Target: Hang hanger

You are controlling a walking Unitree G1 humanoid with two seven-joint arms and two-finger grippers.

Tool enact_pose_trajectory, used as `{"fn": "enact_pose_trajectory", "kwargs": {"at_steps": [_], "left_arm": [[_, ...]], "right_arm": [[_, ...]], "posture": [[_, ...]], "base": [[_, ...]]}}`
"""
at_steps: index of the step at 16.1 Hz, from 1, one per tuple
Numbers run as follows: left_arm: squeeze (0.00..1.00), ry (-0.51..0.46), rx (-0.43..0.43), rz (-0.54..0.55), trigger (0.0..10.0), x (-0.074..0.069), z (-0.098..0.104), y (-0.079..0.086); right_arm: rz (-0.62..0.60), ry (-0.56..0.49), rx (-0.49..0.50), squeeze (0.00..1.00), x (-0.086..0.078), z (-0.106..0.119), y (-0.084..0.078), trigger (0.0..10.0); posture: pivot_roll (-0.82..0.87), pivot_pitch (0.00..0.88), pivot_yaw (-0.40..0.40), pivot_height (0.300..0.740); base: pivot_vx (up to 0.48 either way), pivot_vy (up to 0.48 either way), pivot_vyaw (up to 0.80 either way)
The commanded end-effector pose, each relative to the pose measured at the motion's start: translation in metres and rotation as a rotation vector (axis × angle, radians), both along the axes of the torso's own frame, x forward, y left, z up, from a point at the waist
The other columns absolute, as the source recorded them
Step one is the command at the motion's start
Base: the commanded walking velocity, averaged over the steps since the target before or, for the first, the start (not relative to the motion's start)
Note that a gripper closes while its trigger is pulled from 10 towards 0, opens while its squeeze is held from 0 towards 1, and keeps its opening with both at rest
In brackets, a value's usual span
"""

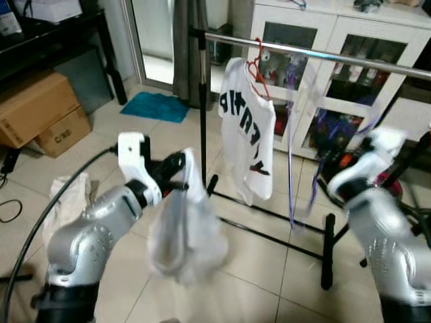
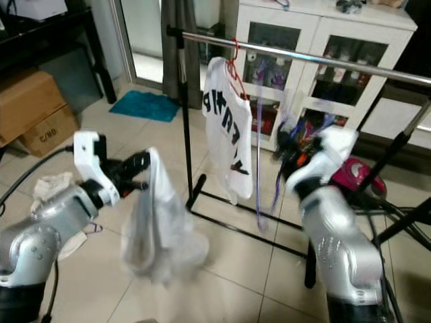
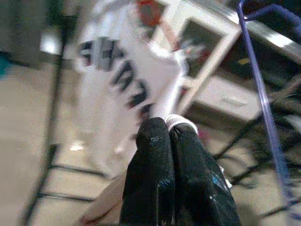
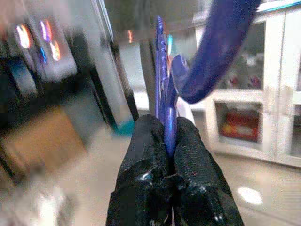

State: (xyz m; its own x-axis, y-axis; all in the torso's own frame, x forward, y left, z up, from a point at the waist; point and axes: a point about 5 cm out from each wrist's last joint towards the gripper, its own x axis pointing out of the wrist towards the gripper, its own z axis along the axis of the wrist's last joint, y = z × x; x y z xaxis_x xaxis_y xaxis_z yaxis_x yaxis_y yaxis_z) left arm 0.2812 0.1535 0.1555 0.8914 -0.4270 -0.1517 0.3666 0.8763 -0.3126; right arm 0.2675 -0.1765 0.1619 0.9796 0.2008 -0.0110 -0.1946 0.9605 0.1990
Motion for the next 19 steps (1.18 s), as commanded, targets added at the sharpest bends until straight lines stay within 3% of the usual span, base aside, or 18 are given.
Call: {"fn": "enact_pose_trajectory", "kwargs": {"at_steps": [1,2,4,7,8,10,12,14,16,18,19], "left_arm": [[0.0,-0.05,0.056,0.055,10.0,0.0,0.006,0.0],[0.0,-0.057,0.08,0.108,10.0,-0.001,0.005,0.001],[0.0,0.075,0.123,0.13,10.0,-0.005,-0.013,0.007],[0.0,0.099,0.122,0.192,10.0,-0.009,-0.016,0.01],[0.0,0.068,0.062,0.19,10.0,-0.009,-0.014,0.006],[0.0,-0.03,0.127,0.263,10.0,-0.005,-0.009,0.01],[0.0,-0.09,0.079,0.366,10.0,-0.001,0.0,0.015],[0.0,-0.122,0.057,0.332,10.0,-0.004,0.006,0.011],[0.0,-0.105,0.091,0.26,10.0,-0.003,0.005,0.005],[0.0,-0.124,0.053,0.211,10.0,-0.003,0.008,0.001],[0.0,-0.136,0.077,0.195,10.0,-0.007,0.008,0.0]], "right_arm": [[-0.006,0.027,-0.073,0.0,-0.005,-0.007,0.003,10.0],[0.017,0.063,-0.068,0.0,-0.013,-0.015,0.007,10.0],[0.032,0.127,-0.044,0.0,-0.021,-0.017,0.011,10.0],[0.048,0.152,-0.073,0.0,-0.02,-0.014,0.016,10.0],[0.036,0.144,-0.06,0.0,-0.019,-0.013,0.015,10.0],[-0.008,0.133,-0.014,0.0,-0.018,-0.009,0.012,10.0],[-0.038,0.137,-0.004,0.0,-0.017,-0.006,0.009,10.0],[-0.012,0.076,-0.098,0.0,-0.017,-0.003,0.011,10.0],[-0.01,-0.008,-0.093,0.0,-0.016,0.005,0.012,10.0],[-0.02,-0.045,-0.094,0.0,-0.016,0.01,0.014,10.0],[-0.001,-0.05,-0.123,0.0,-0.017,0.011,0.018,10.0]], "posture": [[0.1,0.0,-0.012,0.74],[0.1,0.0,-0.009,0.74],[0.09,0.0,-0.014,0.74],[0.1,0.0,-0.027,0.74],[0.1,0.0,-0.027,0.74],[0.1,0.0,-0.031,0.74],[0.1,0.0,-0.036,0.74],[0.1,0.0,-0.025,0.74],[0.1,0.0,-0.011,0.74],[0.1,0.011,-0.018,0.74],[0.09,0.015,-0.015,0.74]], "base": [[0.0,0.0,-0.8],[0.0,0.0,-0.8],[0.0,0.0,-0.8],[0.0,0.0,-0.8],[0.0,0.0,-0.8],[0.0,0.0,-0.8],[0.0,0.0,-0.8],[0.0,0.0,-0.8],[0.0,0.0,-0.8],[0.0,0.0,-0.8],[0.0,0.0,-0.8]]}}
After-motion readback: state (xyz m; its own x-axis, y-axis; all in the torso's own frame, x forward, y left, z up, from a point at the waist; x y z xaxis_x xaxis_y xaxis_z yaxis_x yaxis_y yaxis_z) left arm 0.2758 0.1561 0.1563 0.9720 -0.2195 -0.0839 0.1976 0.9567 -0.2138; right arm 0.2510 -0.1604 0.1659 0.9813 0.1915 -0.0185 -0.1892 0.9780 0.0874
